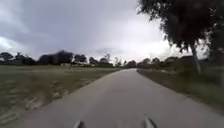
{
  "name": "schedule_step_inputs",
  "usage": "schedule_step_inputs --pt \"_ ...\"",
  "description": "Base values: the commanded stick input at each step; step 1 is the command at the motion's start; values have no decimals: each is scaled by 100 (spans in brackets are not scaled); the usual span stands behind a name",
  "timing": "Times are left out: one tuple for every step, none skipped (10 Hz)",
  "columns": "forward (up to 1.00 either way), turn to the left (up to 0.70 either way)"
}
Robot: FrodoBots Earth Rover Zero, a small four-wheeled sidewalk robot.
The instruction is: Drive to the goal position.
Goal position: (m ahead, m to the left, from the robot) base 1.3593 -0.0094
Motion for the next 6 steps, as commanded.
schedule_step_inputs --pt "100 0" --pt "100 0" --pt "100 0" --pt "100 0" --pt "100 0" --pt "100 0"
